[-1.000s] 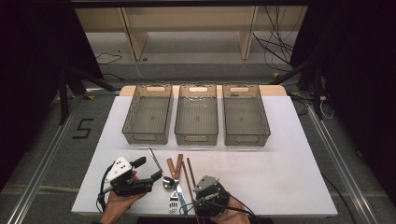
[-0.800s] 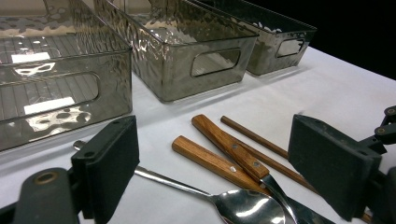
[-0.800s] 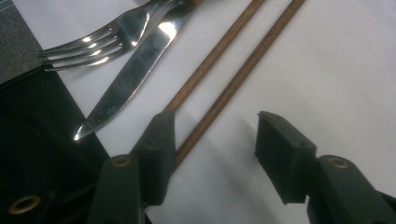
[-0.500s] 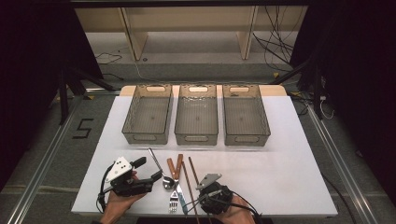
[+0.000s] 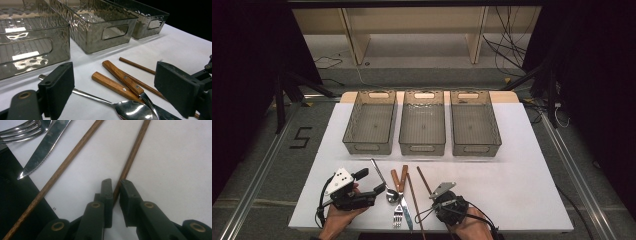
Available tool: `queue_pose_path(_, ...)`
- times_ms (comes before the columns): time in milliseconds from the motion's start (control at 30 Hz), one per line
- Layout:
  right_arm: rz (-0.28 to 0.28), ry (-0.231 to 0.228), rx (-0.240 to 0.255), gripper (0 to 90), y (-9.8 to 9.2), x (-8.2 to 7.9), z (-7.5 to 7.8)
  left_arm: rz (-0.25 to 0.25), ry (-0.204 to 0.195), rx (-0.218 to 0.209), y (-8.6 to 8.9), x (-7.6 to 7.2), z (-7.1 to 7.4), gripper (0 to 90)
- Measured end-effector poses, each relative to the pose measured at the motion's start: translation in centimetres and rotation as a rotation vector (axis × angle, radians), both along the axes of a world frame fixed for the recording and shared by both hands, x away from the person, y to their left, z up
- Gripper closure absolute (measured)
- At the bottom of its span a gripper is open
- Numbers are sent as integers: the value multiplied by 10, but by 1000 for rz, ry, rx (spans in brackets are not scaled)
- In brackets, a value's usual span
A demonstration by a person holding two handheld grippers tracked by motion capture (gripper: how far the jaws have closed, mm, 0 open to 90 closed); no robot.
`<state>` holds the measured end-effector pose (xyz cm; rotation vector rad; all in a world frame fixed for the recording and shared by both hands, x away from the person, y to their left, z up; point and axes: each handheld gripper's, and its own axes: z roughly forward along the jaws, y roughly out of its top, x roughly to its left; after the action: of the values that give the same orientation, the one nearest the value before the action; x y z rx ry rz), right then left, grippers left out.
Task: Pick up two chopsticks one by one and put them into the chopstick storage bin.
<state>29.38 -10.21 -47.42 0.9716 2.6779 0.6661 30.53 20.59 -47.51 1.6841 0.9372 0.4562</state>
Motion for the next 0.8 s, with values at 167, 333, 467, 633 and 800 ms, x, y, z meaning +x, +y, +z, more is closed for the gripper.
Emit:
queue_pose_path(167, 4, 7, 11, 801, -2, 3, -1, -1, -1, 3, 0, 0, 0, 161)
queue_pose_path(333, 5, 17, 19, 809, -3, 3, -1, -1, -2, 5, -1, 0, 0, 161)
queue_pose_path(467, 21, 19, 3, 819, -3, 5, 1, -1, -1, 5, 0, 0, 0, 161)
queue_pose_path(633, 33, 37, -23, 825, -6, 10, 3, 0, -3, 6, 0, 0, 0, 161)
queue_pose_path(800, 21, 52, -43, 820, -6, 12, 3, -1, -4, 8, 0, 0, 0, 161)
